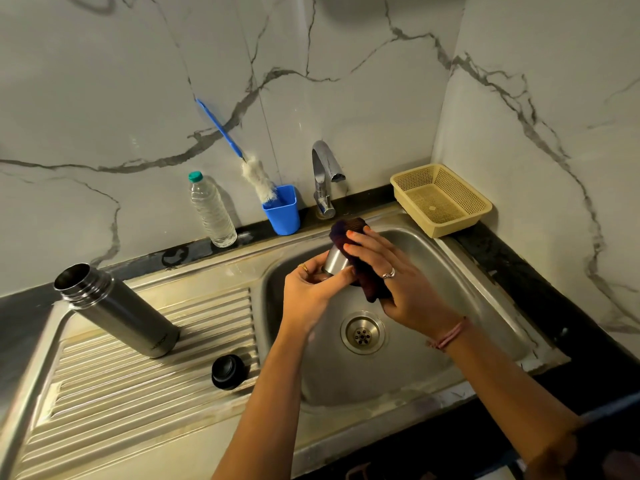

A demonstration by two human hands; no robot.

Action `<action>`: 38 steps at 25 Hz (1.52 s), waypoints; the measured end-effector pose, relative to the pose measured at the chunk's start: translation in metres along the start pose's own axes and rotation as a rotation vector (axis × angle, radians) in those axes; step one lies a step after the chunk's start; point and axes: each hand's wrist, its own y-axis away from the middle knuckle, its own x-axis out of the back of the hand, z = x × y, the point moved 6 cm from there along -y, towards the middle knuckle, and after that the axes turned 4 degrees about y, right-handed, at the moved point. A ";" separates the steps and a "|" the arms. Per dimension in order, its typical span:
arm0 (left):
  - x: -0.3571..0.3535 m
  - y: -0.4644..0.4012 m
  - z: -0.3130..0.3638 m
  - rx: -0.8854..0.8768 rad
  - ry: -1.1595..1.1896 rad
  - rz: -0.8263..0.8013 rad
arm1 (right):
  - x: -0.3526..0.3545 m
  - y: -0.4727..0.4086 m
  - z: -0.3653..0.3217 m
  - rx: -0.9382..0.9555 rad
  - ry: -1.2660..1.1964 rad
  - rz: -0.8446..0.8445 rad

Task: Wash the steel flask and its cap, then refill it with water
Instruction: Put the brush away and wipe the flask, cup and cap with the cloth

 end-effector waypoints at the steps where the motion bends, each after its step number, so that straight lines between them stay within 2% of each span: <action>1: -0.003 0.002 0.001 0.016 0.060 -0.015 | -0.001 0.003 0.004 -0.050 -0.099 0.054; 3: -0.006 0.004 0.003 0.030 0.112 -0.034 | -0.004 0.003 0.013 -0.156 -0.293 0.097; 6: -0.006 0.004 0.008 0.029 0.064 -0.079 | -0.003 -0.007 0.020 -0.209 -0.380 0.008; 9: -0.003 0.000 0.009 -0.033 -0.122 -0.130 | -0.001 -0.020 0.013 -0.133 -0.229 -0.139; 12: 0.004 -0.004 0.003 -0.053 -0.194 -0.041 | -0.005 -0.023 0.001 0.002 -0.036 -0.184; 16: 0.007 -0.002 -0.007 0.046 0.106 0.013 | -0.013 -0.003 -0.001 -0.040 -0.031 -0.006; 20: -0.004 0.002 -0.022 0.221 0.422 -0.036 | -0.019 0.006 0.007 -0.266 -0.417 0.114; 22: -0.010 0.003 -0.024 0.260 0.513 -0.043 | -0.014 0.000 0.007 -0.335 -0.458 0.123; 27: -0.013 0.002 -0.028 0.245 0.545 0.076 | -0.020 -0.008 -0.022 -0.151 0.056 0.093; 29: -0.014 0.005 -0.033 0.277 0.600 0.055 | -0.024 -0.001 -0.022 -0.139 0.024 0.101; 31: -0.013 0.008 -0.032 0.298 0.636 0.039 | -0.023 0.002 -0.008 -0.264 -0.235 0.100; 33: -0.011 0.006 -0.030 0.310 0.648 0.039 | -0.021 0.004 0.000 -0.364 -0.379 0.103; 37: -0.008 0.005 -0.028 0.317 0.574 0.080 | -0.025 0.001 -0.013 -0.247 -0.135 0.088; 38: -0.009 0.006 -0.027 0.328 0.574 0.078 | -0.026 0.002 -0.012 -0.239 -0.146 0.084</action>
